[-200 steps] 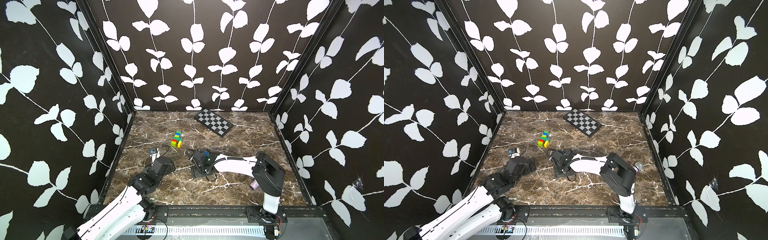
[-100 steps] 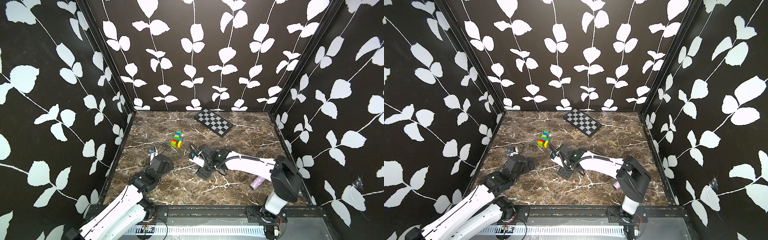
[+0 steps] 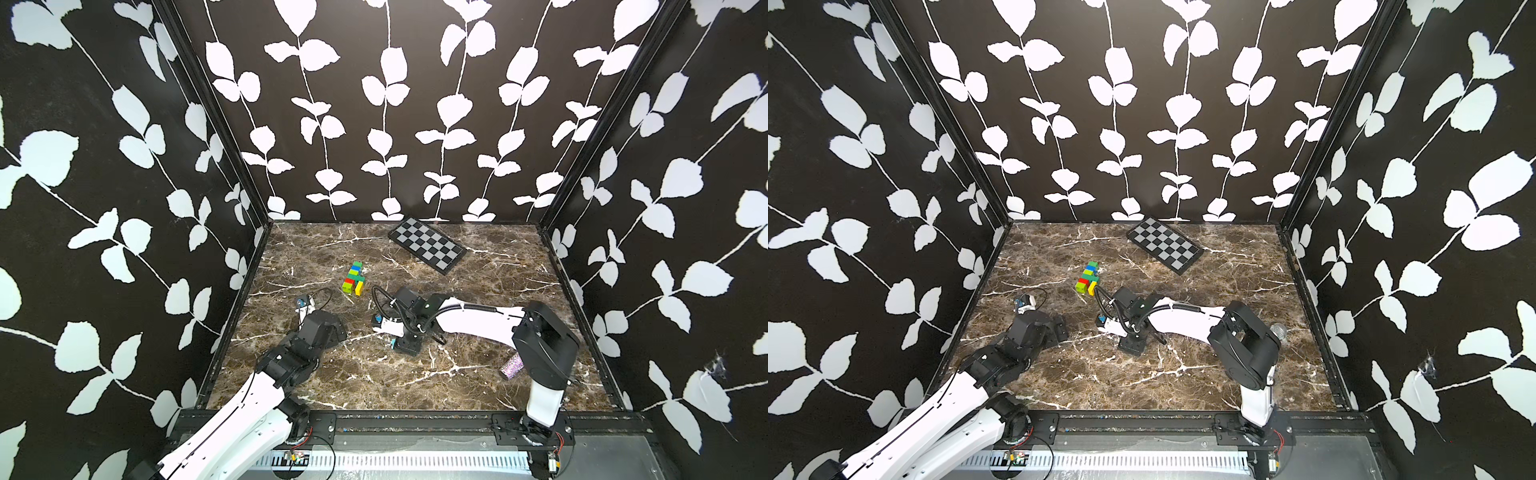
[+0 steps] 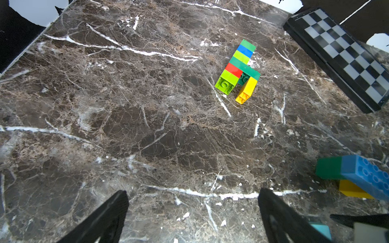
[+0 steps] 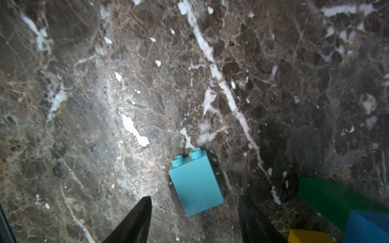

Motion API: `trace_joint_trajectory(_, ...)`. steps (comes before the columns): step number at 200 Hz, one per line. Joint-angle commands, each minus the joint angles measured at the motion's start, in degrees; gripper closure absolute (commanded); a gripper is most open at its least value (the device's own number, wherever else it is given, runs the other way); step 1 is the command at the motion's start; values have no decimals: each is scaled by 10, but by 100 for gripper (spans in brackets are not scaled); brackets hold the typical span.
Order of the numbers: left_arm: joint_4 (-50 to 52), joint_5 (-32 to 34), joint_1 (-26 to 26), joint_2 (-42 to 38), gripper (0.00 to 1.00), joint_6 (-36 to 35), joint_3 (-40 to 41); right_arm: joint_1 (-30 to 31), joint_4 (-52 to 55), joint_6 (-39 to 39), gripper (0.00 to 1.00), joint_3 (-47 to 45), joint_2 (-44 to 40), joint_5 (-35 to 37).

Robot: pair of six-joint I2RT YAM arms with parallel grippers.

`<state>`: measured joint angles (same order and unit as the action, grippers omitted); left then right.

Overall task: Assemble the letter h with lego
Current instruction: Pick up the lego brick from the center of the board.

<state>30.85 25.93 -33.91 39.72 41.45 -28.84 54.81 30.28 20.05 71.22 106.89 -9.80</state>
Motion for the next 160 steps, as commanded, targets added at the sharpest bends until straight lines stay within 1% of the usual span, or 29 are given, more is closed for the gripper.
trace_joint_trajectory(1, -9, 0, 4, -6, 2, 0, 9, 3, -3, 20, 39, 15, 19, 4)
trace_joint_trajectory(39, -11, -1, 5, -5, 2, -1, 11, 6, -12, 28, 44, 8, 31, -2)
trace_joint_trajectory(78, -26, -7, 5, -1, 3, -10, 14, 7, -24, 29, 59, -5, 34, 8)
trace_joint_trajectory(90, -36, -15, 5, 2, 4, -18, 15, 7, -34, 24, 62, -10, 32, 8)
trace_joint_trajectory(105, -50, -33, 5, 8, 4, -29, 15, 8, -48, 19, 64, -17, 28, 2)
trace_joint_trajectory(139, -76, -96, 5, 19, 7, -54, 8, 8, -87, -2, 76, -35, 13, -3)
trace_joint_trajectory(160, -78, -146, 5, 21, 10, -71, -4, 8, -108, -14, 79, -45, 2, -4)
